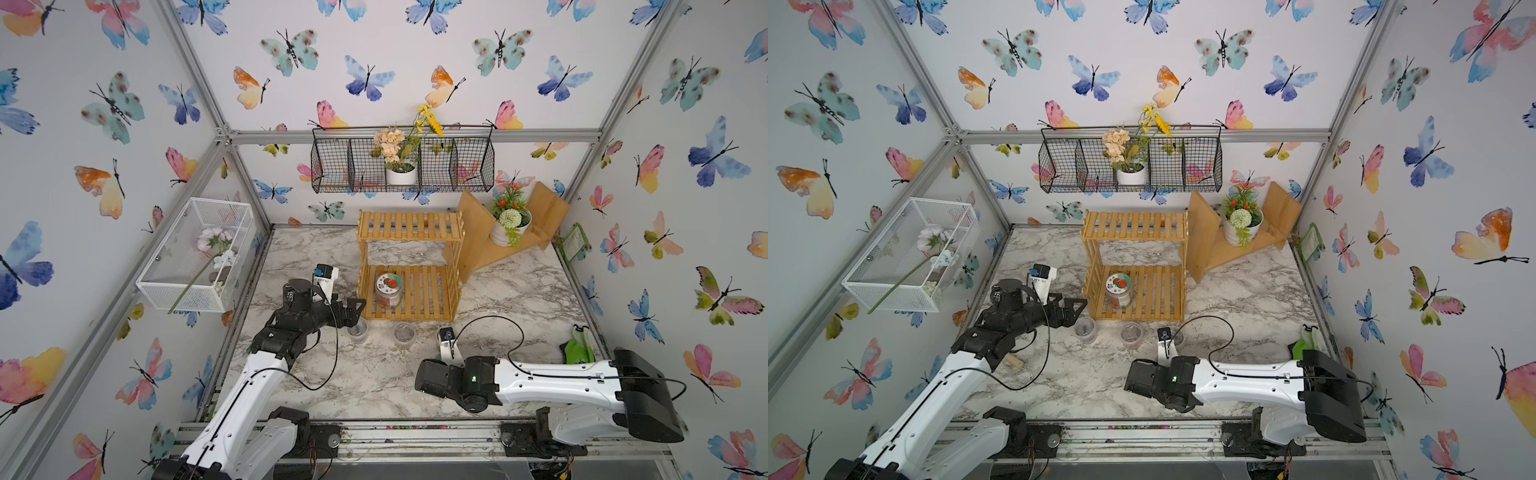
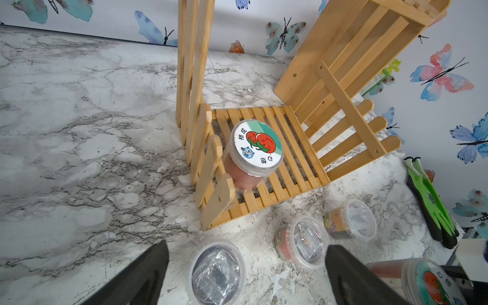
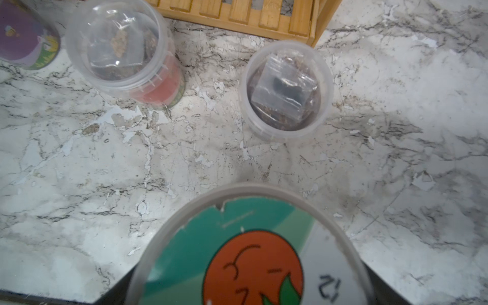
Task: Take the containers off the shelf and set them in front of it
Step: Place the container at the center of the board.
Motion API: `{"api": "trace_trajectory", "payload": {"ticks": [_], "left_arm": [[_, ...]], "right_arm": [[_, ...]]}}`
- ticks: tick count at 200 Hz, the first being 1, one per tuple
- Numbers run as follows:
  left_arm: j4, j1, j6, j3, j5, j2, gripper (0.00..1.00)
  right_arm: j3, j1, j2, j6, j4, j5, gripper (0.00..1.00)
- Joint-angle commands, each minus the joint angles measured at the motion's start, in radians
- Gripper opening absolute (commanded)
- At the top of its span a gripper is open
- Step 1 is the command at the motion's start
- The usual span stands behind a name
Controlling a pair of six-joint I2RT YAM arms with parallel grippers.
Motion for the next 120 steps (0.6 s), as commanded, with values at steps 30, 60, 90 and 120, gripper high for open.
{"api": "trace_trajectory", "payload": {"ticks": [30, 60, 90, 120], "left_arm": [[-0.007, 0.004, 0.007, 0.010, 0.021, -0.009, 0.99], [-0.007, 0.004, 0.007, 0.007, 0.021, -0.008, 0.99], [-0.007, 0.004, 0.008, 0.016, 0.024, 0.002, 0.99], [-0.010, 0.004, 0.014, 0.027, 0.024, 0.014, 0.99]], "right_arm": [[-0.073, 0.004, -0.013, 0.048, 0.083, 0.053, 0.75], [-0.086, 0.000, -0.002, 0.041, 0.103, 0.077, 0.78], [-0.106, -0.018, 0.000, 0.035, 0.127, 0.076, 0.82], [-0.120, -0.025, 0.003, 0.033, 0.142, 0.068, 0.87]]}}
